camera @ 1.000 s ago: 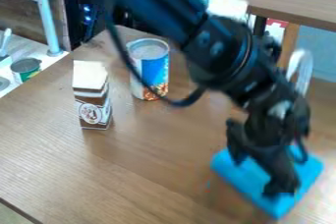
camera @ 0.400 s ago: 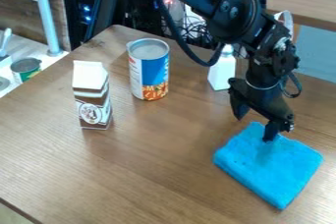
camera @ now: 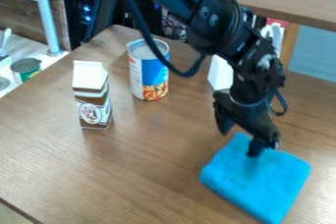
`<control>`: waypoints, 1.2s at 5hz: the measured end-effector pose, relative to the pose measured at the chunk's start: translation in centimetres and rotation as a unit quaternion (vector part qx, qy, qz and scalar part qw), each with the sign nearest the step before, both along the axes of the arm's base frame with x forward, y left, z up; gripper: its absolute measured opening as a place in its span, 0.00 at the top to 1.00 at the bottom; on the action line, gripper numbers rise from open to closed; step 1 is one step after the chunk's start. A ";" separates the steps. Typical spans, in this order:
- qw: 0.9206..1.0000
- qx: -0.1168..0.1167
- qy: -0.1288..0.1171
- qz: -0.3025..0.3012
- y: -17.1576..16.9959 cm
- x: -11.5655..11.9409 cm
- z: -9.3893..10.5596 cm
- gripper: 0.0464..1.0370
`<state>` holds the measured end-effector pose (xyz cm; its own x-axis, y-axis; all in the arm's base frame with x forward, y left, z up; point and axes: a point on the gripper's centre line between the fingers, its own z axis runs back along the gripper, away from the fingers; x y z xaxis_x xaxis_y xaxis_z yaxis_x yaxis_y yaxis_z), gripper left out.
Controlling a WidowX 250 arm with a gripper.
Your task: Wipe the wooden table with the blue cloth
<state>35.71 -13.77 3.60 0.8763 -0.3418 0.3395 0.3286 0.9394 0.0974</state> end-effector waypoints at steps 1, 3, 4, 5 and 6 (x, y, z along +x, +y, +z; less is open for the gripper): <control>0.999 -0.003 -0.017 -0.028 -2.0 -3.7 1.5 0.04; 0.998 0.014 -0.040 -0.041 -2.3 -8.4 2.6 0.04; 0.999 -0.008 -0.040 -0.035 -2.2 -9.3 4.8 0.04; 0.998 -0.053 -0.002 -0.038 -2.0 -10.6 3.7 0.04; 0.997 -0.066 0.030 -0.034 -2.0 -10.6 0.9 0.04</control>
<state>25.08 -15.81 4.50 0.8732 -0.3564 0.3322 0.3930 0.9183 -0.0477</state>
